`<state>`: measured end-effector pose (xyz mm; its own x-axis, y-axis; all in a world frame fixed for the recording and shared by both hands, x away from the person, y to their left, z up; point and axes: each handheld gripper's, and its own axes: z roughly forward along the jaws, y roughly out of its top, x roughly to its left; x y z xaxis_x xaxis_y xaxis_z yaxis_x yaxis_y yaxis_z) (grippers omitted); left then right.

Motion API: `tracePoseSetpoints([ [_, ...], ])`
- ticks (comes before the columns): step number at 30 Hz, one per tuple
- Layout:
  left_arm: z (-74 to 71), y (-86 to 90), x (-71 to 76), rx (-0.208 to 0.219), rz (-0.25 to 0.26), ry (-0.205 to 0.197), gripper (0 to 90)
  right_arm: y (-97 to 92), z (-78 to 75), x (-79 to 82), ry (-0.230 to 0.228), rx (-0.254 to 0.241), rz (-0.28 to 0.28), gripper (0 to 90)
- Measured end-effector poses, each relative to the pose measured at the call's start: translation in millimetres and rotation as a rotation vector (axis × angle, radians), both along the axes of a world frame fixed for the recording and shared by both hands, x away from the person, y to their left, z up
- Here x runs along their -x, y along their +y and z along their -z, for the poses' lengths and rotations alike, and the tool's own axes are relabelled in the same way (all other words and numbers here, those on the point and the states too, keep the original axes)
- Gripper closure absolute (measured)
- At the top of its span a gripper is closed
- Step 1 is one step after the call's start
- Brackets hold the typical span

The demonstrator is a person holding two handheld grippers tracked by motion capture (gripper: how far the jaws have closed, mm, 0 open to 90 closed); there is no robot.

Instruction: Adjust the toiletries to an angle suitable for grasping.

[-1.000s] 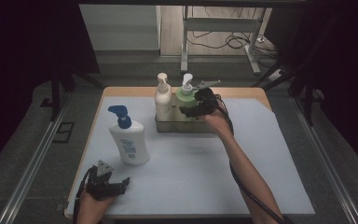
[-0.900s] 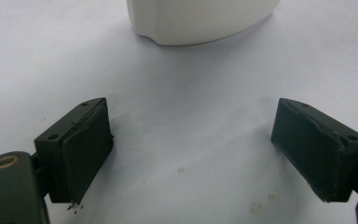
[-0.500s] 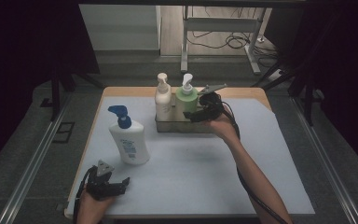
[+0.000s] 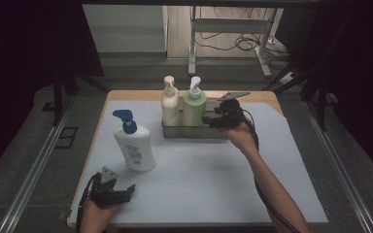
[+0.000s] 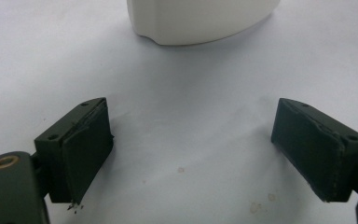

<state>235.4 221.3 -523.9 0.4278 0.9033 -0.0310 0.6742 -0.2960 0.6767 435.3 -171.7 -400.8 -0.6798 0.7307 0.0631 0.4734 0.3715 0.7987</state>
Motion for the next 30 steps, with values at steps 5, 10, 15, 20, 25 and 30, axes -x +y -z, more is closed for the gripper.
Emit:
tracePoseSetpoints([
  [5,0.0,0.0,0.0,0.0,0.0,0.0,11.7,-7.5,1.2,-2.9,-0.009,-0.004,0.029,46.9],
  [10,0.0,0.0,0.0,0.001,0.0,0.0,11.7,-9.8,5.0,-7.0,-0.021,0.012,0.062,57.6],
  [15,0.0,0.1,0.0,0.0,0.0,0.0,11.7,-8.9,10.5,-10.5,-0.03,0.014,0.084,66.4],
  [20,0.0,0.1,0.0,0.0,0.0,0.0,11.7,-6.4,16.3,-17.9,-0.013,0.019,0.101,78.9],
  [25,0.0,0.2,0.0,-0.001,0.0,0.0,11.7,-1.1,23.6,-26.6,0.004,0.044,0.109,89.4],
  [30,-0.1,0.3,0.0,-0.002,0.001,0.001,11.7,6.2,32.4,-34.8,0.027,0.051,0.124,89.7],
])
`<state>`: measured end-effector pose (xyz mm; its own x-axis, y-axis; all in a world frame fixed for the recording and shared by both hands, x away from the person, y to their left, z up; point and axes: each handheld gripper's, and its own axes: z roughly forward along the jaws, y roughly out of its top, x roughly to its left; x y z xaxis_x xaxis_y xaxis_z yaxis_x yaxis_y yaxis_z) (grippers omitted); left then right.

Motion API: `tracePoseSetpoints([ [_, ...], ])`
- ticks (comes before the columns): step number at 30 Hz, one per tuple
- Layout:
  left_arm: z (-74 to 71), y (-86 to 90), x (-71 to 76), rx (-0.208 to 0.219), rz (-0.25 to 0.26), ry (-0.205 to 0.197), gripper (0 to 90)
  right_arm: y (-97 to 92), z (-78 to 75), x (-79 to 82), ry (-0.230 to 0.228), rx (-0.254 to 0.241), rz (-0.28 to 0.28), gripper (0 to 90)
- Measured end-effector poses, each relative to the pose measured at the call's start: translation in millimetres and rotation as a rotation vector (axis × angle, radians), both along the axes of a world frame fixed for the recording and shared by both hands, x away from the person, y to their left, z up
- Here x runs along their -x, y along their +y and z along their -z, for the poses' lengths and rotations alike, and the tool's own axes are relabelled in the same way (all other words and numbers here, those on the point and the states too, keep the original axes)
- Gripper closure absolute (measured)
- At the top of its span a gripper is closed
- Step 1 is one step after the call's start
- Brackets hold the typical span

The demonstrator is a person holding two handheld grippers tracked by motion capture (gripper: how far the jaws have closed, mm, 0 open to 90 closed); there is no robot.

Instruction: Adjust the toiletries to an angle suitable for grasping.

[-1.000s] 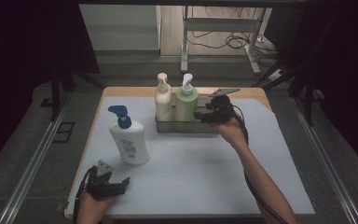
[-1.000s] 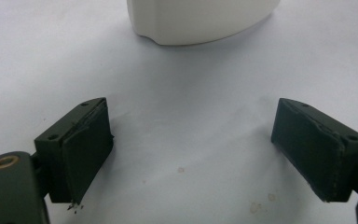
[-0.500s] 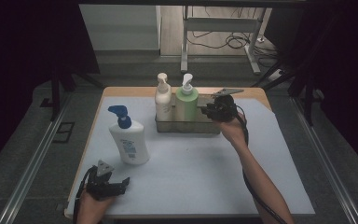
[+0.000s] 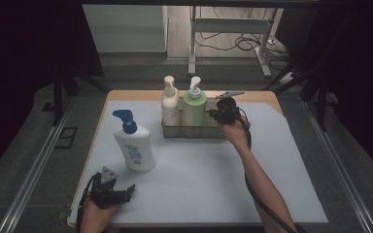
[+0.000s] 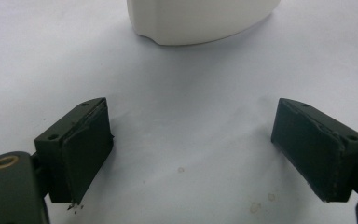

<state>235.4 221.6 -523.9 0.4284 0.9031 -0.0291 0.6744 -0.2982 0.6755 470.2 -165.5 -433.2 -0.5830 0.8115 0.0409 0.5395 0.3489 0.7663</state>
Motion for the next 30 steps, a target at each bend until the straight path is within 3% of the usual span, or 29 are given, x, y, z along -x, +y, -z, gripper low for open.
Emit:
tracePoseSetpoints([
  [19,0.0,0.0,-0.1,0.001,0.0,0.0,11.7,9.3,18.7,-11.4,0.055,-0.024,-0.007,89.4],
  [30,0.0,-0.1,-0.1,0.002,0.0,0.0,11.7,20.5,23.4,-11.2,0.066,0.001,-0.025,89.6],
])
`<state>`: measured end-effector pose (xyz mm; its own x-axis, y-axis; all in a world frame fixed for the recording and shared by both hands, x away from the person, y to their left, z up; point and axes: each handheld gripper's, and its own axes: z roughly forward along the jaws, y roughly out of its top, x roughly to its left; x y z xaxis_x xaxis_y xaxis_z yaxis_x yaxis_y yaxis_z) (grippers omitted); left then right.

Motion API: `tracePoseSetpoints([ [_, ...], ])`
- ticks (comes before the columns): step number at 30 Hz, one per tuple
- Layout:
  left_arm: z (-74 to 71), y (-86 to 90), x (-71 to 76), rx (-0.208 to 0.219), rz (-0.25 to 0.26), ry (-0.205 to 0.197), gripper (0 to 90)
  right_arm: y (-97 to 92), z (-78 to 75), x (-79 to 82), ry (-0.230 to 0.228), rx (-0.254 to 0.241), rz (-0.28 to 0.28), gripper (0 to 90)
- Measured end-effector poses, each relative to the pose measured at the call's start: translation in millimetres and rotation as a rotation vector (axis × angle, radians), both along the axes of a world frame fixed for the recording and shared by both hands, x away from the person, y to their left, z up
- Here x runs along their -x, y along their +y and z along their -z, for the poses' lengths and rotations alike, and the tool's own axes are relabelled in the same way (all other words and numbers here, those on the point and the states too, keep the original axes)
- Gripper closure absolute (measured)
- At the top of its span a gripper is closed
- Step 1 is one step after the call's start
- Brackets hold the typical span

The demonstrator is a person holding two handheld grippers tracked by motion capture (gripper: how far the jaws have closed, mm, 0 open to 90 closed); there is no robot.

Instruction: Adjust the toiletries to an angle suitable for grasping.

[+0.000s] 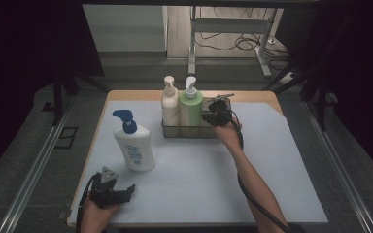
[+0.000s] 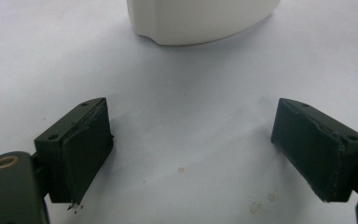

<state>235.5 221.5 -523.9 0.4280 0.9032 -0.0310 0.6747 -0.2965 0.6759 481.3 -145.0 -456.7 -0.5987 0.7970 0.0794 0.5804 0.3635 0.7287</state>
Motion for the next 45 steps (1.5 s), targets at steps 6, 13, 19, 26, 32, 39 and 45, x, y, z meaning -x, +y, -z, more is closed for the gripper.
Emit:
tracePoseSetpoints([
  [6,-0.1,0.0,-0.1,0.0,0.0,0.001,11.6,6.8,0.6,0.9,0.002,0.017,0.005,89.7],
  [13,-0.1,0.0,-0.1,0.0,0.0,0.001,11.6,7.8,-1.7,2.2,0.0,0.037,0.004,89.8],
  [19,0.0,0.0,0.0,-0.001,0.001,0.0,11.7,6.1,-1.9,3.5,-0.008,0.045,-0.007,87.6],
  [26,0.1,-0.3,0.2,0.003,-0.002,0.0,11.7,-0.7,-8.8,8.9,-0.03,0.035,-0.024,80.7],
  [32,0.0,0.0,0.1,-0.002,0.001,0.0,11.7,-6.3,-15.4,16.7,-0.051,0.032,-0.03,71.6],
  [39,0.0,-0.3,0.2,0.0,-0.001,0.0,11.7,-12.4,-26.2,29.5,-0.069,0.026,-0.055,60.5],
  [45,0.0,-0.4,0.1,0.002,-0.002,0.0,11.7,-14.5,-35.6,41.5,-0.076,0.029,-0.086,46.7],
])
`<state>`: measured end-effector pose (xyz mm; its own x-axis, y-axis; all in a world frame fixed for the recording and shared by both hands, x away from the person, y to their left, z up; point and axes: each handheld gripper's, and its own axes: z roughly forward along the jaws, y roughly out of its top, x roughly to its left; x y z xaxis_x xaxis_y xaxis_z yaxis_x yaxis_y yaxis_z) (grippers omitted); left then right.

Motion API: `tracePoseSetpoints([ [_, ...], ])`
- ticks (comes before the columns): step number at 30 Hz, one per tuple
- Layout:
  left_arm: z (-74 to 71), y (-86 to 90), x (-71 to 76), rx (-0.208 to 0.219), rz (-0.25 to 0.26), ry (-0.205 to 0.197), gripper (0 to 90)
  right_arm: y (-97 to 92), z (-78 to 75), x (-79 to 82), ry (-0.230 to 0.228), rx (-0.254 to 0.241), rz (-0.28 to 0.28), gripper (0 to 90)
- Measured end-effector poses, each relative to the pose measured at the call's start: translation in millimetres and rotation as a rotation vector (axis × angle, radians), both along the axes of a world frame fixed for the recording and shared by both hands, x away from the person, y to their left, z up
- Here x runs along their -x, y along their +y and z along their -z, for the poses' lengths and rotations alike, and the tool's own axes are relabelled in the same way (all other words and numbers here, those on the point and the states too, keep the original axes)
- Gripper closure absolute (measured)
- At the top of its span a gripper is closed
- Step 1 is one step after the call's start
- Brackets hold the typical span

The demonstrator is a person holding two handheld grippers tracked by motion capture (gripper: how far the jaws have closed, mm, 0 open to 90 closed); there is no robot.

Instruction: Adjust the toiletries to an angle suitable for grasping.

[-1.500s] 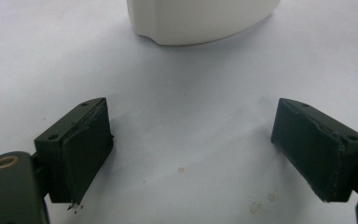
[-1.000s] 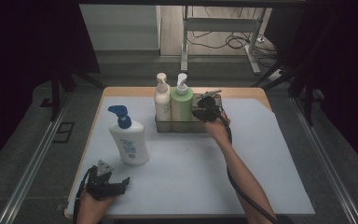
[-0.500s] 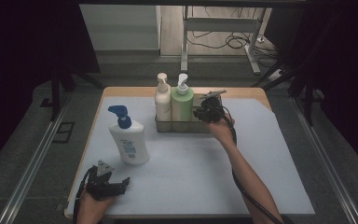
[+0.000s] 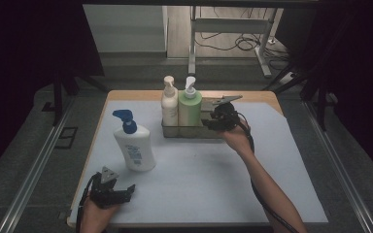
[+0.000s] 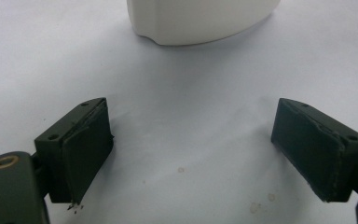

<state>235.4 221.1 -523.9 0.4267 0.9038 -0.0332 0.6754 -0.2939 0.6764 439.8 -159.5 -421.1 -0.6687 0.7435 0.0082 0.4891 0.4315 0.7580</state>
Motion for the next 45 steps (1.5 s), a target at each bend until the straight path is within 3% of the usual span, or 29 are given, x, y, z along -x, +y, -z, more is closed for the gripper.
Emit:
tracePoseSetpoints([
  [5,0.0,0.0,-0.1,0.0,0.0,0.001,11.6,-1.1,-4.5,9.5,-0.008,-0.001,-0.026,33.6],
  [13,-0.4,0.0,-0.4,-0.002,0.0,0.004,11.6,-4.0,-9.4,26.7,-0.029,0.009,-0.061,23.0],
  [24,-0.7,-0.8,-0.2,-0.009,0.001,0.002,11.9,-20.4,-14.2,51.1,-0.046,0.043,-0.089,15.7],
  [32,-1.0,-0.9,-0.6,-0.01,0.0,0.006,11.7,-36.4,-13.4,71.3,-0.027,0.006,-0.087,12.5],
  [37,-0.9,-0.8,-1.1,-0.007,0.001,0.007,11.5,-43.7,-13.6,84.7,-0.033,0.029,-0.1,8.0],
  [45,-0.4,-0.7,-0.9,-0.005,0.002,0.002,11.2,-53.6,-13.5,105.3,-0.035,0.02,-0.104,0.0],
])
